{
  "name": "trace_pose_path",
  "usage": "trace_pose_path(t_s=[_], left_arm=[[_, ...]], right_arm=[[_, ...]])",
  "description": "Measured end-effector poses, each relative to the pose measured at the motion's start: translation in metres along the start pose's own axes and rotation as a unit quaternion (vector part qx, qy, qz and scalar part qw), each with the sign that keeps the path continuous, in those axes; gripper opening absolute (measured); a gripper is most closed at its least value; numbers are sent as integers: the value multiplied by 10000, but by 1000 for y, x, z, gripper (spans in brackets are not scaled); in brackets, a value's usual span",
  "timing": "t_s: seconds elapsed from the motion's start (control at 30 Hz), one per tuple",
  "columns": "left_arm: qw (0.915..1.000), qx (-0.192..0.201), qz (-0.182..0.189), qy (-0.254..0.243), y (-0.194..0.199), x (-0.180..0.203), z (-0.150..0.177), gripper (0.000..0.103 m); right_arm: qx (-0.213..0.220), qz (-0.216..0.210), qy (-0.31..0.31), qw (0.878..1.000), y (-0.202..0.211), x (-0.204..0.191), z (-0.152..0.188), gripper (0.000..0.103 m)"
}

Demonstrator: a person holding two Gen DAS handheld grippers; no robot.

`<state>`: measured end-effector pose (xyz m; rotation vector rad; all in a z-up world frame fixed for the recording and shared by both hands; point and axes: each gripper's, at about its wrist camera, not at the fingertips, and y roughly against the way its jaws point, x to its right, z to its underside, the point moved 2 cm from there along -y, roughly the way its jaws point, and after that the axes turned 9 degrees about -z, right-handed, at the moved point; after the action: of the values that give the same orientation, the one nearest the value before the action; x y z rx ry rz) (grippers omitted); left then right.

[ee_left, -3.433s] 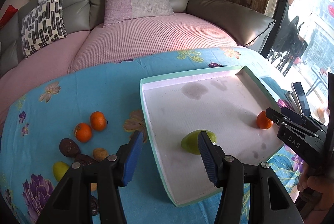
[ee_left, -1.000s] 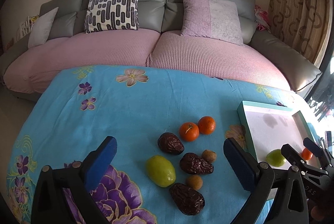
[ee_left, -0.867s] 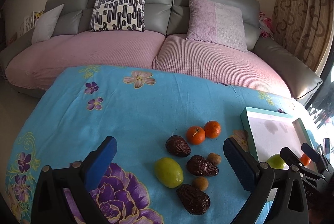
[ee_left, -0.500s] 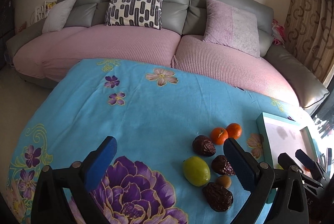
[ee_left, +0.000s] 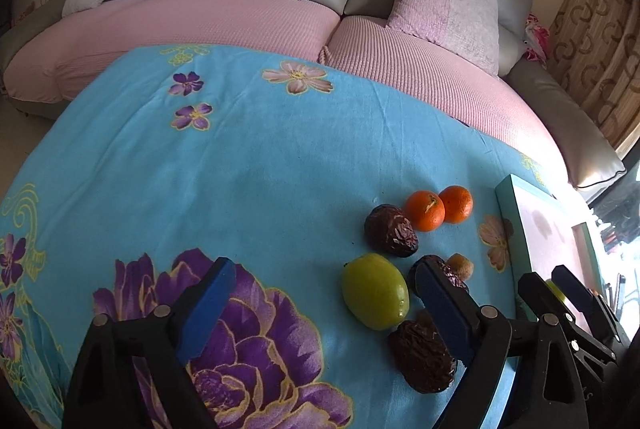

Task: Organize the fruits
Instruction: 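Grasp the second green fruit with the left gripper while the right gripper approaches the dates, then grasp the large dark red date with the right gripper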

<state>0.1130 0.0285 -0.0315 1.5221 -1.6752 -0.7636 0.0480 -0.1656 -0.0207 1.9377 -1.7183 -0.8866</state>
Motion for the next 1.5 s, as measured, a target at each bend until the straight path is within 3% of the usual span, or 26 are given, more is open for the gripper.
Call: trace_pose_path(t_s=[0.03,0.1,0.27,0.4,0.63,0.7,1.03,1.37,1.5], left_arm=[[10000,-44,35,-49,-2,4,2,91],[9998,-135,128,-114,-8,11,4,79],[9990,-307,303,-142,-18,21,8,70],[9986,-409,294,-141,-26,23,10,56],[9986,-419,293,-120,-31,24,11,52],[9984,-424,349,-95,-31,23,11,46],[9980,-409,479,85,-30,17,8,46],[9989,-11,73,460,-7,-16,-2,46],[9981,163,-20,593,4,-29,-7,46]], right_arm=[[-4,16,17,10000,0,1,0,78],[-14,48,55,10000,1,1,1,78],[-16,74,66,9999,2,4,1,78],[8,78,39,10000,5,8,1,78],[9,58,60,10000,6,7,1,78],[-17,50,65,10000,5,7,1,78],[-88,-17,110,9999,-2,-4,3,78],[-248,-345,-156,9990,-18,-20,6,78],[-323,-581,-479,9966,-27,-27,7,72]])
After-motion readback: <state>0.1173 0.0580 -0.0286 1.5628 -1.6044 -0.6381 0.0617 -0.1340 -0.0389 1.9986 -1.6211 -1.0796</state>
